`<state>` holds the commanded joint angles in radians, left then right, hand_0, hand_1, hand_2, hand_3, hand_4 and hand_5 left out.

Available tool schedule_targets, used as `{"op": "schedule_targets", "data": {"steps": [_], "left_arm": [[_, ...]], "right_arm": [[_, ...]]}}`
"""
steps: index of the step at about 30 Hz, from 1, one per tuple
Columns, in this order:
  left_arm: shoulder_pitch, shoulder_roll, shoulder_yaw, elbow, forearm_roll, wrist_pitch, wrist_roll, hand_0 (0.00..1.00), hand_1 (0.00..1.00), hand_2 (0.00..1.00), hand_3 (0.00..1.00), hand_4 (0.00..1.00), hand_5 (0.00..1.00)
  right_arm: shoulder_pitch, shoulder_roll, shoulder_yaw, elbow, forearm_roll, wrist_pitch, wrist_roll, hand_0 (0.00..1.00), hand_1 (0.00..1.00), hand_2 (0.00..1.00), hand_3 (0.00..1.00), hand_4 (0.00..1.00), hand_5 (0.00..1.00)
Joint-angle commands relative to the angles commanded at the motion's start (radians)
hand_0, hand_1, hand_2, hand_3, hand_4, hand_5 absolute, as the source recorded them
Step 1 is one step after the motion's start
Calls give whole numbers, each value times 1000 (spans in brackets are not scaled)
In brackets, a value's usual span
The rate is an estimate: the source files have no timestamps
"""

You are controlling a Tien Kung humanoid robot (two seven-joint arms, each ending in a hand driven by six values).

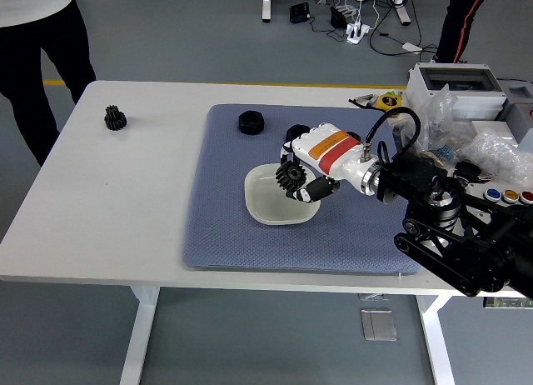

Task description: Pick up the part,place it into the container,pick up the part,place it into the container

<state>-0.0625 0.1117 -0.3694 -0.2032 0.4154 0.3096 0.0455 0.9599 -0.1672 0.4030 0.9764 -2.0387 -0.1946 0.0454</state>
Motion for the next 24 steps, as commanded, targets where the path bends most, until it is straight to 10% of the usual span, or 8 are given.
{"op": "schedule_targets", "data": {"steps": [11,12,17,18,24], "left_arm": [[-7,3,1,-2,-1,6,0,640,639,642,570,652,562],[-7,3,1,-2,-1,6,0,640,638,641,571,652,560],[-7,3,-1,-2,1,6,0,640,638,641,571,652,560],[-7,3,-2,-2,4,6,1,641,638,640,571,652,560],[-7,4,-7,-3,13,5,4,640,638,640,570,651,559]], "right_arm": [[43,98,-88,-208,13,-62,11,324,462,523,515,688,307],[43,98,-89,-213,8,-54,13,409,597,700,758,950,351],[43,98,-93,-220,-8,-27,31,409,597,700,758,950,351],[43,99,-94,-221,-10,-18,35,606,702,872,998,998,383],[43,102,-98,-221,0,-15,48,703,764,943,998,998,411]]}}
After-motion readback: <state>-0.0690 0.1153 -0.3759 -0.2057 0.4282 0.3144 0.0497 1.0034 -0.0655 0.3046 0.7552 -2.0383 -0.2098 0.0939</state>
